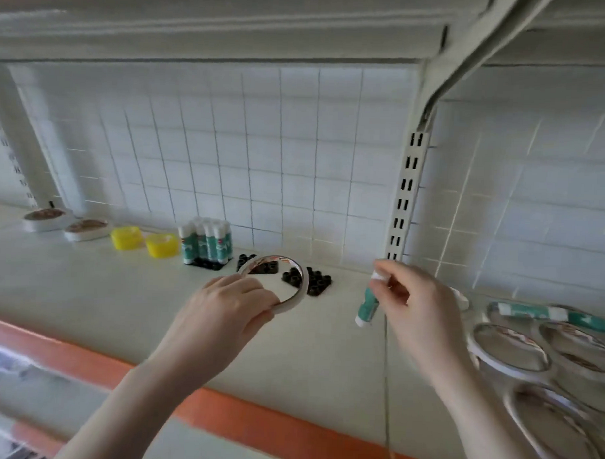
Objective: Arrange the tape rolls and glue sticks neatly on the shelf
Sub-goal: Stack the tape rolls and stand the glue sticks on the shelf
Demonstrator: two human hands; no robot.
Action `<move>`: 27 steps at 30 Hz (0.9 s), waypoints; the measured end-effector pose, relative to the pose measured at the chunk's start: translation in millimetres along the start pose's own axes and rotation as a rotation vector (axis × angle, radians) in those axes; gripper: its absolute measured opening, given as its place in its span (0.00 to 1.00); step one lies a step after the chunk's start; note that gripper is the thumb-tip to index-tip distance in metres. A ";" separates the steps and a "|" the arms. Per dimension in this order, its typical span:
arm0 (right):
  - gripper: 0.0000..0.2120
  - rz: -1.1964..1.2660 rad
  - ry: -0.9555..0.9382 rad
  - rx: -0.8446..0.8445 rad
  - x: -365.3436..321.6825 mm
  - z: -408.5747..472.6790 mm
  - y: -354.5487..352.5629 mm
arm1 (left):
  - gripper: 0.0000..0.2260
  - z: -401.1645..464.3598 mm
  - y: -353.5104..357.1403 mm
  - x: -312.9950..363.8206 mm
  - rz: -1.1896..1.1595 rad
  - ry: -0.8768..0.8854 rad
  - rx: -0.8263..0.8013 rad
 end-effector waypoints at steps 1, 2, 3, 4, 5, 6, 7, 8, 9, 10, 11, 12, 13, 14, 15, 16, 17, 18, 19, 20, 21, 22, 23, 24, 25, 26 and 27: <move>0.06 0.012 -0.002 -0.008 -15.1 -1.9 16.3 | 0.12 -8.5 -9.6 -19.9 0.014 -0.002 -0.001; 0.07 0.020 -0.004 -0.016 -30.1 -3.6 32.2 | 0.12 -16.2 -19.1 -39.9 0.030 -0.002 0.000; 0.07 0.025 0.000 -0.025 -44.7 -5.5 48.0 | 0.12 -23.5 -28.3 -60.1 0.048 0.002 0.003; 0.08 0.030 0.015 -0.032 -58.4 -7.6 63.1 | 0.12 -30.1 -37.1 -79.4 0.061 0.006 0.002; 0.08 0.034 0.027 -0.034 -71.2 -9.2 76.8 | 0.12 -35.9 -45.0 -97.5 0.065 0.005 -0.001; 0.08 0.035 0.035 -0.033 -83.4 -10.4 89.6 | 0.11 -41.0 -52.7 -114.6 0.065 0.004 -0.002; 0.07 0.033 0.043 -0.032 -94.0 -11.3 101.8 | 0.11 -45.1 -59.6 -130.4 0.066 0.004 0.002; 0.06 0.029 0.059 -0.038 -103.3 -11.5 113.6 | 0.12 -48.5 -65.2 -145.1 0.069 0.007 0.005; 0.05 0.025 0.076 -0.047 -111.6 -11.3 124.3 | 0.12 -51.3 -69.8 -158.2 0.071 0.008 0.009; 0.05 0.022 0.087 -0.054 -118.4 -10.5 133.6 | 0.12 -53.1 -72.9 -170.0 0.068 0.006 0.013; 0.04 0.019 0.091 -0.057 -124.5 -9.0 141.7 | 0.12 -54.6 -74.8 -180.7 0.063 0.001 0.021; 0.04 0.015 0.098 -0.062 -129.3 -7.0 149.5 | 0.12 -55.4 -75.6 -190.6 0.061 -0.006 0.031; 0.03 0.010 0.110 -0.071 -133.4 -4.5 157.0 | 0.13 -55.7 -75.3 -199.7 0.060 -0.017 0.039; 0.02 0.005 0.120 -0.080 -136.9 -1.6 164.0 | 0.13 -55.9 -73.9 -207.7 0.058 -0.028 0.043; 0.02 0.002 0.125 -0.088 -139.8 1.8 171.0 | 0.13 -56.5 -71.8 -215.0 0.053 -0.038 0.043; 0.02 0.001 0.125 -0.098 -142.1 6.0 178.3 | 0.13 -57.0 -69.3 -221.6 0.048 -0.046 0.044; 0.02 0.001 0.125 -0.112 -143.8 10.9 186.1 | 0.13 -57.0 -66.3 -227.5 0.046 -0.051 0.043; 0.03 -0.002 0.126 -0.130 -144.7 16.5 194.0 | 0.13 -56.4 -62.9 -233.0 0.045 -0.054 0.039; 0.04 -0.008 0.128 -0.147 -145.3 22.1 202.2 | 0.13 -55.4 -59.4 -238.3 0.045 -0.055 0.033; 0.05 -0.013 0.131 -0.161 -145.1 27.6 210.6 | 0.13 -53.8 -55.5 -244.1 0.045 -0.058 0.027; 0.07 -0.017 0.135 -0.172 -144.9 33.1 219.0 | 0.13 -52.1 -52.1 -249.8 0.050 -0.062 0.022; 0.08 -0.021 0.139 -0.181 -144.1 37.7 227.5 | 0.13 -50.1 -48.9 -255.5 0.056 -0.068 0.017; 0.09 -0.024 0.141 -0.188 -143.3 41.4 235.9 | 0.13 -48.7 -46.1 -261.5 0.062 -0.074 0.015; 0.09 -0.025 0.141 -0.198 -142.8 44.2 244.3 | 0.13 -47.3 -43.6 -267.4 0.066 -0.081 0.014; 0.10 -0.027 0.140 -0.212 -142.5 45.9 252.4 | 0.13 -46.1 -41.6 -272.8 0.066 -0.090 0.016; 0.10 -0.029 0.137 -0.225 -142.5 46.7 260.2 | 0.13 -44.9 -39.5 -277.8 0.063 -0.099 0.022; 0.10 -0.033 0.134 -0.237 -142.6 47.2 267.8 | 0.13 -43.7 -37.2 -282.6 0.061 -0.106 0.027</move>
Point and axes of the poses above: each hand's wrist, its own z-axis towards the middle knuckle, its own y-axis out of the palm, x = y × z, the point moved 3 cm from there along z, towards the middle knuckle, and after that the axes turned 11 degrees about x, right-handed, at the moved point
